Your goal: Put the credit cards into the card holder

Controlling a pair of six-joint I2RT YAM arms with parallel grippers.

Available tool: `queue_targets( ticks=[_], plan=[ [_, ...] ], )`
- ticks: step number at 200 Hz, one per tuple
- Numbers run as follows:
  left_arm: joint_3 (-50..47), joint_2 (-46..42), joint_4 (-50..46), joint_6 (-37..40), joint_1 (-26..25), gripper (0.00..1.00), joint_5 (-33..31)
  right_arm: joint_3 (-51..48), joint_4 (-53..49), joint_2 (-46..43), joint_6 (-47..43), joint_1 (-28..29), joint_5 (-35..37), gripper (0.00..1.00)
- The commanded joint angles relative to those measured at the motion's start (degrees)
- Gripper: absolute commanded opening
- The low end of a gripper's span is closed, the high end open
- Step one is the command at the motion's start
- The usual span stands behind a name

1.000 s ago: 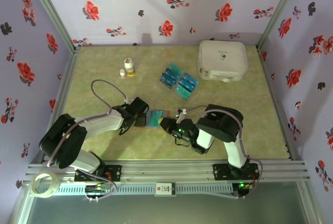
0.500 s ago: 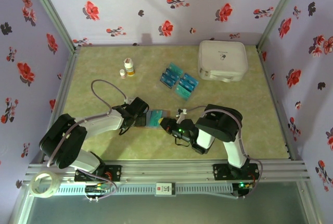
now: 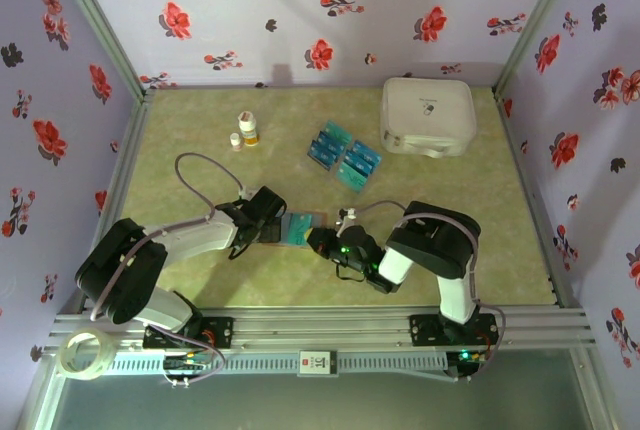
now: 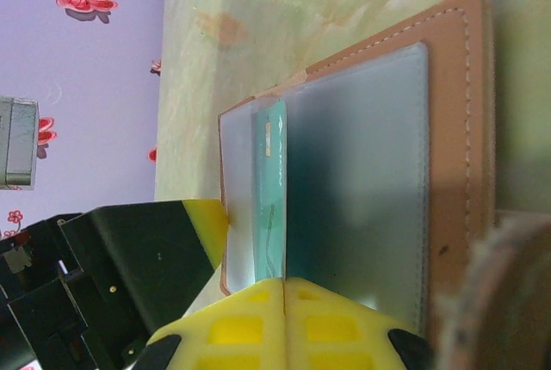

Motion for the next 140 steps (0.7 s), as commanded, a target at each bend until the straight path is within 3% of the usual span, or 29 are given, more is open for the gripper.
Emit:
queue_targets(
  ticks=[1, 140],
  plan=[
    [0.0, 0.8, -3.4, 0.1, -0.5, 1.00, -0.9, -0.6, -9.9, 1.2, -2.2, 0.6, 1.1, 0.00],
    [-0.2, 0.9, -3.3, 0.1, -0.5, 1.00, -0.9, 1.5, -9.7, 3.4, -1.6, 0.6, -0.3, 0.00]
  ],
)
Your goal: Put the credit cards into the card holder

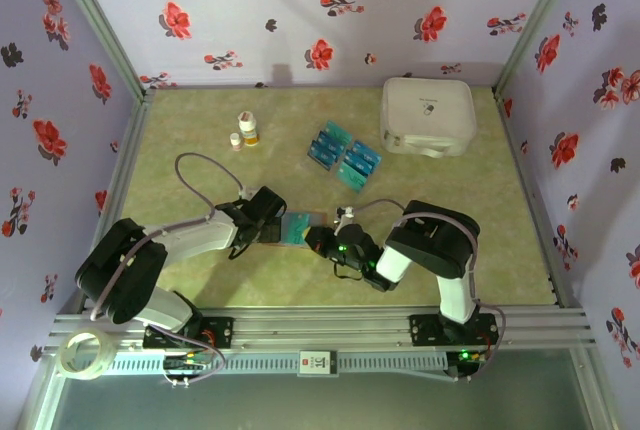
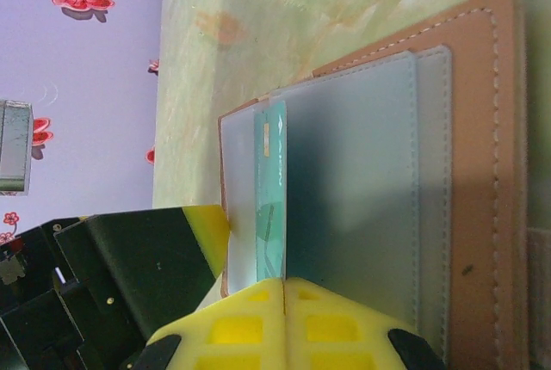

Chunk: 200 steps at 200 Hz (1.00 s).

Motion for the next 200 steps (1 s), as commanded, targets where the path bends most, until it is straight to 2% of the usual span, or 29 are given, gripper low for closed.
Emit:
queue_targets(
  ticks=[1, 57, 99, 128, 168, 200],
  plan=[
    [-0.2, 0.8, -3.4, 0.1, -0.5, 1.00, -0.9, 0.0, -8.3, 3.0, -1.6, 0.6, -0.3, 0.00],
    [0.0, 0.8, -3.6, 0.1, -0.5, 1.00, -0.9, 1.2, -8.6, 4.1, -1.3, 0.5, -1.6, 0.00],
    [1.6, 0.3, -5.1, -0.3, -0.4, 1.00, -0.4, 1.8, -13.4, 1.0, -2.7, 0.5, -1.7, 0.32],
    [4.0, -1.1, -6.3, -0.9, 1.7, 1.00, 2.9, 4.5, -21.7, -3.3, -5.4, 0.2, -2.5, 0.41],
    [6.7, -3.2, -7.6, -0.4, 6.2, 1.00, 6.7, 11.5, -40.2, -10.8, -12.4, -0.7, -3.4, 0.55],
    [6.7, -4.2, -7.6, 0.5, 8.7, 1.00, 8.5, 14.5, -47.9, -15.4, -16.0, -3.9, -5.0, 0.59]
  ],
)
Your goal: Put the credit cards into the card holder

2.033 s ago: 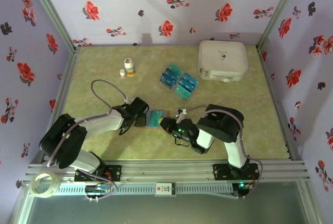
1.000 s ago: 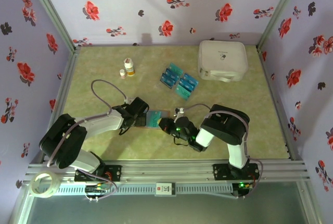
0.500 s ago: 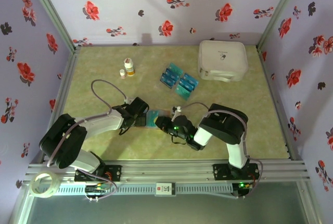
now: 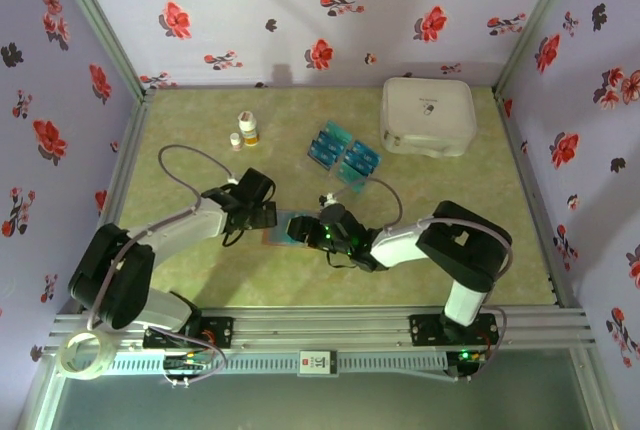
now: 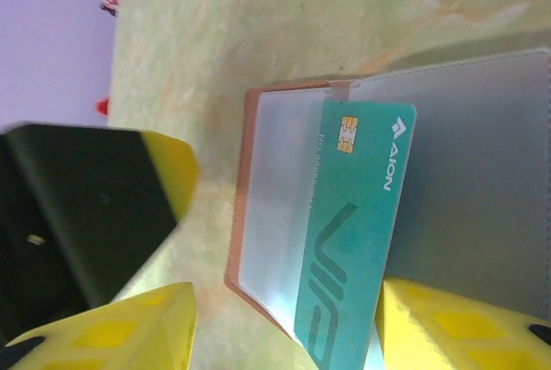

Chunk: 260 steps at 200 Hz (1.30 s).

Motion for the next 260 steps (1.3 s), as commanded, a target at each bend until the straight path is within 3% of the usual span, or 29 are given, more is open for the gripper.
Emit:
queue_targets(
  ticks=[1, 34, 83, 136, 183, 209, 230, 260],
  plan=[
    [1.0, -1.4, -2.0, 0.5, 1.6, 1.00, 2.5, 2.2, -12.3, -3.5, -5.4, -2.6, -1.0, 0.60],
    [-0.2, -1.6, 1.2, 2.7, 2.1, 1.00, 5.4, 3.9, -20.9, -9.6, -9.4, -6.0, -1.7, 0.60],
    [-1.3, -1.3, 3.8, 3.1, 2.1, 1.00, 7.0, 6.0, -40.3, -16.8, -16.1, -6.5, 7.9, 0.60],
    [-1.5, -1.0, 4.3, 2.7, 2.1, 1.00, 7.1, 4.2, -40.3, -15.2, -15.7, -6.4, 8.0, 0.57],
    [-2.1, -1.1, 4.4, 2.6, 2.0, 1.00, 7.0, 5.8, -38.2, -11.2, -16.4, -6.5, 7.9, 0.38],
    [-2.1, -1.3, 4.3, 2.6, 2.1, 1.00, 7.1, 6.3, -39.3, -11.2, -17.1, -7.0, 9.0, 0.14],
    [-1.9, -1.5, 4.2, 2.8, 2.0, 1.00, 7.3, 5.8, -41.3, -13.0, -18.7, -8.1, 10.0, 0.00],
    [-1.3, -1.6, 4.1, 3.4, 1.4, 1.00, 7.6, 5.0, -45.0, -16.2, -22.1, -10.5, 11.1, 0.00]
  ],
)
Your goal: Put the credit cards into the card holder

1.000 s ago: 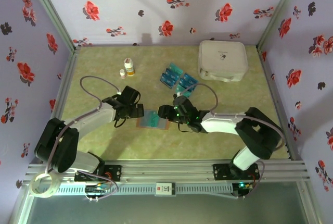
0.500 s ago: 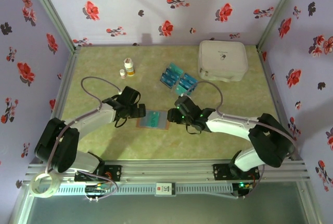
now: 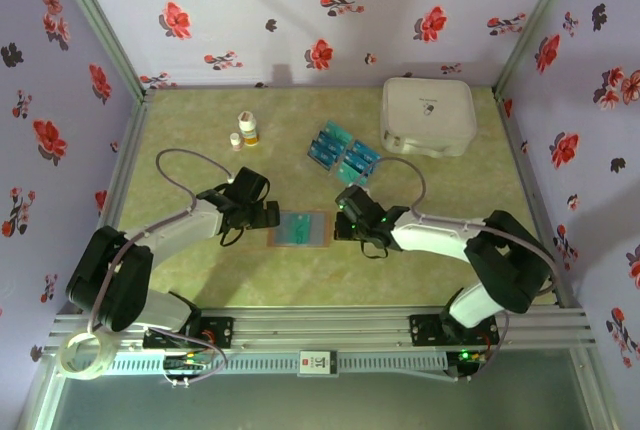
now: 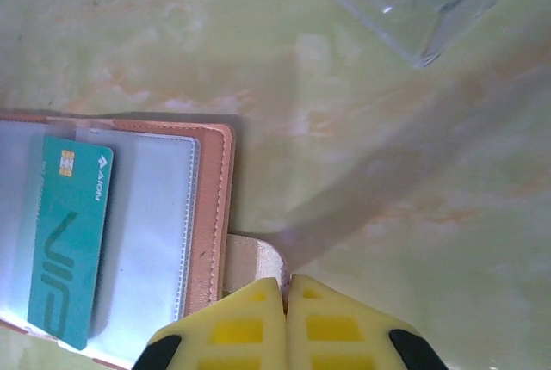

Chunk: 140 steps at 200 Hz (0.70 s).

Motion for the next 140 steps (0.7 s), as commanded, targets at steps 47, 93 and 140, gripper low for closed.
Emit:
queue_targets(
  ticks=[47, 93, 140],
  plan=[
    [1.8, 1.1, 0.6, 1.5, -2.1, 1.00, 1.1, -0.3, -7.5, -6.2, -7.9, -5.7, 0.7, 0.29],
    [3.0, 4.3, 1.5, 1.8, -3.6, 1.00, 1.2, -1.9, -7.6, -15.0, -4.2, -5.6, -1.1, 0.41],
    [3.8, 6.8, 2.5, 2.1, -4.0, 1.00, 0.9, -3.8, 1.0, -13.5, 0.9, -4.9, -7.0, 0.26]
  ],
)
